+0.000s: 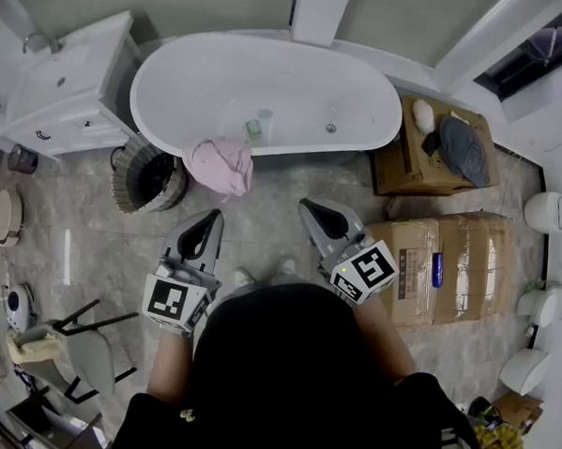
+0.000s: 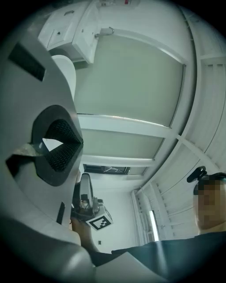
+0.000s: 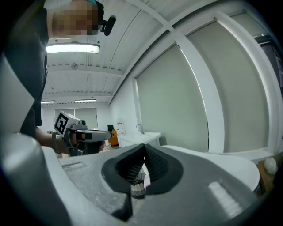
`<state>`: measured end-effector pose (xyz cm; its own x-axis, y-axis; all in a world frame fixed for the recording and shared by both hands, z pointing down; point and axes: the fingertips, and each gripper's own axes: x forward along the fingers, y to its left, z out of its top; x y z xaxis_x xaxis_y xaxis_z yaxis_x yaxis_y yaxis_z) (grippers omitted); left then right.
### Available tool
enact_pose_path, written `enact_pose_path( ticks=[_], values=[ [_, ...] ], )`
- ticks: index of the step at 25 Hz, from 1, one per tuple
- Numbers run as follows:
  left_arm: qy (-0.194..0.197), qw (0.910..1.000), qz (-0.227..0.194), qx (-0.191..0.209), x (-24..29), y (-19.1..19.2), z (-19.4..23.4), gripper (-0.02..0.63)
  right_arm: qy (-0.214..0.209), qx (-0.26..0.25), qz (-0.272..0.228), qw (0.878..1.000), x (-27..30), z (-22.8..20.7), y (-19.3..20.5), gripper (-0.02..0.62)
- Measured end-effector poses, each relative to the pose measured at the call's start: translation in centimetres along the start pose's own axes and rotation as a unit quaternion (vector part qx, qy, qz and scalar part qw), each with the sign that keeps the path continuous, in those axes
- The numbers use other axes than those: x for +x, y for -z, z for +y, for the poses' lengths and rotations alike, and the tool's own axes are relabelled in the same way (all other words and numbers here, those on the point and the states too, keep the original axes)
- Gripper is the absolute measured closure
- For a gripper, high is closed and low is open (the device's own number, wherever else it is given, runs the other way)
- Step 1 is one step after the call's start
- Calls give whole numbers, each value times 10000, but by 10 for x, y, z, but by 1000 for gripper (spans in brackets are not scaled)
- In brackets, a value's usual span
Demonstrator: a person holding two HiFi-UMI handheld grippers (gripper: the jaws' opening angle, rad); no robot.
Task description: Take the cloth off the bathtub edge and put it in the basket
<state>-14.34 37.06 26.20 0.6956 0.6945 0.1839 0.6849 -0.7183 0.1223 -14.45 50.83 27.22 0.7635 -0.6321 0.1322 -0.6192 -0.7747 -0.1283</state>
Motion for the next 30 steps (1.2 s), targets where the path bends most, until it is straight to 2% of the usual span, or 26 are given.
enact_pose_path(
  ticks=[3, 9, 13, 19, 24, 27, 30],
  values=[
    [-1, 10000, 3, -64, 8, 1, -3, 594, -27, 26, 0, 10000, -1, -8, 1, 600],
    [-25, 9999, -19, 141, 23, 9, -5, 594, -122, 97, -29, 9999, -5, -29, 3, 600],
    [-347, 9993, -68, -76, 34, 8, -10, 594, -225, 200, -139, 9994, -12, -47, 5, 598],
    [-613, 9979, 185, -10, 44, 20, -7, 594, -390, 297, -33, 9988, -5, -72, 16, 598],
    [-702, 9971, 277, -60, 51, 29, 24, 594, -428, 391, 93, 9983, 30, -84, 24, 598],
    [-675, 9970, 375, -46, 57, 33, 58, 594, -439, 397, 172, 9981, 65, -87, 24, 598],
    [-720, 9965, 351, -246, 66, 30, 103, 594, -447, 377, 242, 9980, 107, -91, 21, 598]
  ],
)
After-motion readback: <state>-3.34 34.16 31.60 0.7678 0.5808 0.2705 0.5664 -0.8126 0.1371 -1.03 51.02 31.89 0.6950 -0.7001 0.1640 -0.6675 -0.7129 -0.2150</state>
